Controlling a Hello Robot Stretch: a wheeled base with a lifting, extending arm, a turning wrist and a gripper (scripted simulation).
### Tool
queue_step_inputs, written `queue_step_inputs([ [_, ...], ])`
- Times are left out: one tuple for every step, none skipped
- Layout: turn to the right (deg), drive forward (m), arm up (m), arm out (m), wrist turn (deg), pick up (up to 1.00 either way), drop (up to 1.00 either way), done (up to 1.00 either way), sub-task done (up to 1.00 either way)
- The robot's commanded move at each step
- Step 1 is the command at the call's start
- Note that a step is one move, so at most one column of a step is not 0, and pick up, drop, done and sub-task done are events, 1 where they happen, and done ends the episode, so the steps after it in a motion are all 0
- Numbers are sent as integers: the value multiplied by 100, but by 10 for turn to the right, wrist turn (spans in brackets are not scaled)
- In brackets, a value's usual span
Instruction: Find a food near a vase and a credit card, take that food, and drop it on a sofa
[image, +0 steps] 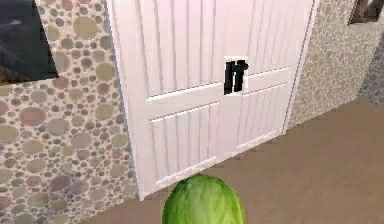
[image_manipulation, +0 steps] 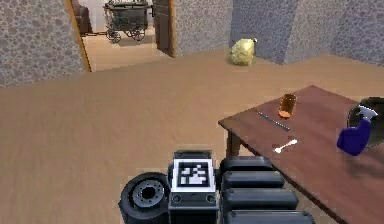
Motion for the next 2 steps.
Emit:
queue_step_inputs([
  [-300,0,0,0,0,0,0,0,0],
  [0,15,0,0,0,0,0,0,0],
])
